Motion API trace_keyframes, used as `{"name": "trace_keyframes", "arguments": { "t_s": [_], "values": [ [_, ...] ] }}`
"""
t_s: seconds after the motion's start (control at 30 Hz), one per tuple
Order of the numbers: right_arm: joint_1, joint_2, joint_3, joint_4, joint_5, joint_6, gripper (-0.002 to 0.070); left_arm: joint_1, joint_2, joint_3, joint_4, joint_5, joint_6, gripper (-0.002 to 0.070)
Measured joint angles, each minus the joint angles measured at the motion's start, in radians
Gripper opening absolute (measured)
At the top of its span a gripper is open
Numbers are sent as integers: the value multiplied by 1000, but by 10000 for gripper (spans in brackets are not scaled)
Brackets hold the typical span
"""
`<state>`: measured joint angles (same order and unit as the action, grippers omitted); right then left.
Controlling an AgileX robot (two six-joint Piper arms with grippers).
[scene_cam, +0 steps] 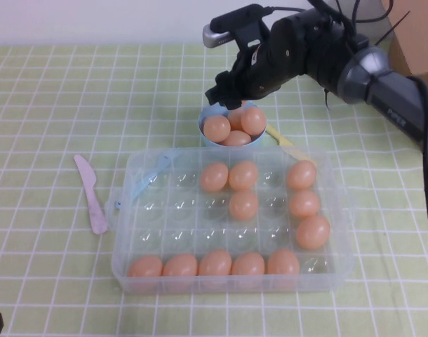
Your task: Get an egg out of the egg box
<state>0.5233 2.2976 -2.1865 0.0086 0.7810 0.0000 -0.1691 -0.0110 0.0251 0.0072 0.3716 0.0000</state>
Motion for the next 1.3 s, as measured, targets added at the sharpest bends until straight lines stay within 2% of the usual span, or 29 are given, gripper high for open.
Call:
{"name": "trace_keyframes", "arguments": {
  "t_s": [0.23,0.5,0.73,0.8,0.87,0.9,1.0,1.07,1.17,1.3],
  "values": [
    [-9,54,-32,3,-19,0,391,0,0,0,0,0,0,-3],
    [-11,58,-33,27,-45,0,456,0,0,0,0,0,0,-3],
    [-9,50,-34,44,-8,0,462,0,0,0,0,0,0,-3],
    [-5,32,-34,44,15,0,432,0,0,0,0,0,0,-4],
    [5,-1,-34,44,29,0,366,0,0,0,0,0,0,-4],
    [11,-22,-34,44,30,13,321,0,0,0,0,0,0,-3],
    [44,-91,-16,44,23,40,111,0,0,0,0,0,0,-3],
    [72,-144,19,44,3,44,41,0,0,0,0,0,0,-3],
    [110,-219,118,44,-46,44,0,0,0,0,0,0,0,-3],
    [136,-343,328,48,-172,50,-11,0,0,0,0,0,0,-3]
  ]
}}
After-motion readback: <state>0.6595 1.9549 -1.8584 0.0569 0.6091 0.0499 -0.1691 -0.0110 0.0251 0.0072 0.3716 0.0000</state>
